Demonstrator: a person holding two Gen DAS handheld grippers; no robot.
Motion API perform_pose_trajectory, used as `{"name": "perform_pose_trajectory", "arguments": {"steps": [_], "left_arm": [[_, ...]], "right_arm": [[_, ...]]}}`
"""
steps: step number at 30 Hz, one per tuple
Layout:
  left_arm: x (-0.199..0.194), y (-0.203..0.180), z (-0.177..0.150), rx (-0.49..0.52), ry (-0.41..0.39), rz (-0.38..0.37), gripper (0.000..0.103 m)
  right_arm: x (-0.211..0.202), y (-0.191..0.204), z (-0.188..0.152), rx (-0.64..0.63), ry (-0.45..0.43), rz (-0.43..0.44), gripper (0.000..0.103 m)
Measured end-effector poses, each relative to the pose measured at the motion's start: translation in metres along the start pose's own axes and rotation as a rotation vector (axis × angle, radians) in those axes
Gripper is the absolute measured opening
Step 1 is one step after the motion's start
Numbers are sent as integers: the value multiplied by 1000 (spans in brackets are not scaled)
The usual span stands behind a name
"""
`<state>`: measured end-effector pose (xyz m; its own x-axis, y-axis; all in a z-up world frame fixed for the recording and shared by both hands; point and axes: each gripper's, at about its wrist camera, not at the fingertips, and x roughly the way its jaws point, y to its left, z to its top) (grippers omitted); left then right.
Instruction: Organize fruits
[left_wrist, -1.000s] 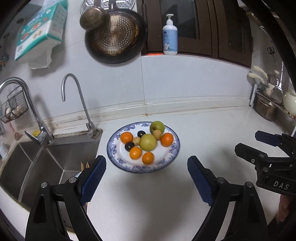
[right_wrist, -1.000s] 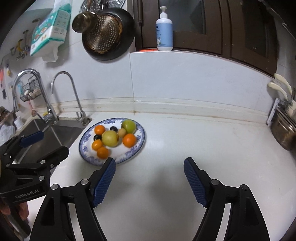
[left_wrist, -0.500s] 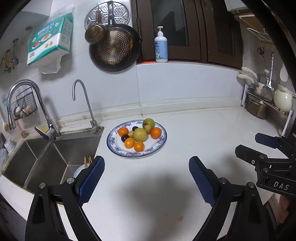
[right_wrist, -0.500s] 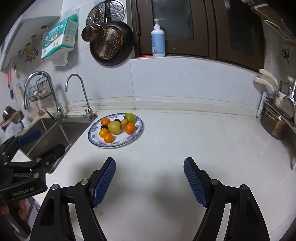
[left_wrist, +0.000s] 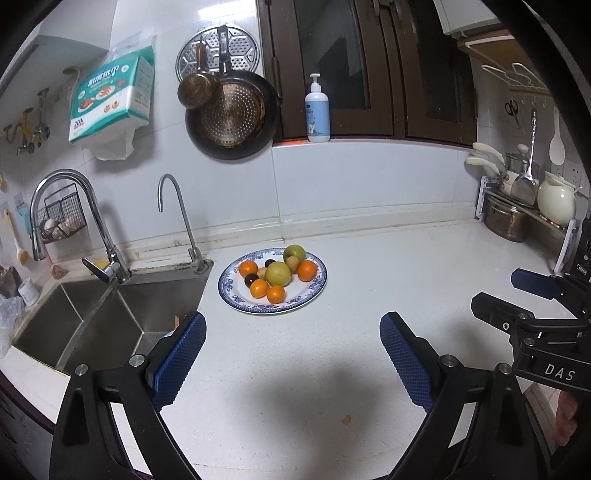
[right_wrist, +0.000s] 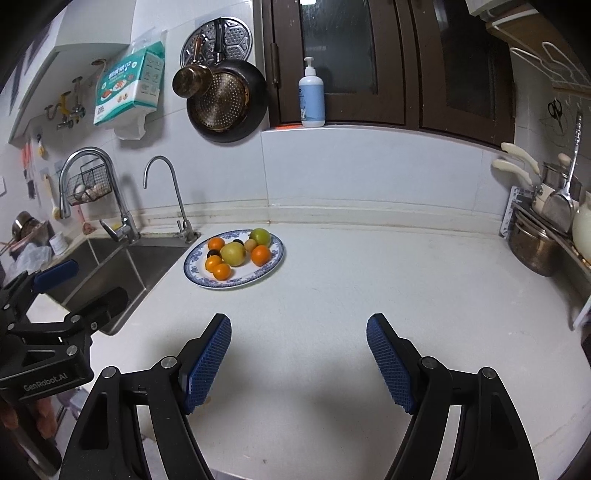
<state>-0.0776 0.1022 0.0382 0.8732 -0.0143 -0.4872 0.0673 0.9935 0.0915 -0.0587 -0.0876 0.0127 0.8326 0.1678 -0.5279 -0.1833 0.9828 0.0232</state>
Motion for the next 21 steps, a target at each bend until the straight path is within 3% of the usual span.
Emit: {"name": "perform_pose_trajectory", "arguments": {"steps": [21], "left_arm": [[-26, -4, -5, 6, -48, 27, 103]], "right_arm": [[-23, -8, -13, 16, -15, -11, 76]]}}
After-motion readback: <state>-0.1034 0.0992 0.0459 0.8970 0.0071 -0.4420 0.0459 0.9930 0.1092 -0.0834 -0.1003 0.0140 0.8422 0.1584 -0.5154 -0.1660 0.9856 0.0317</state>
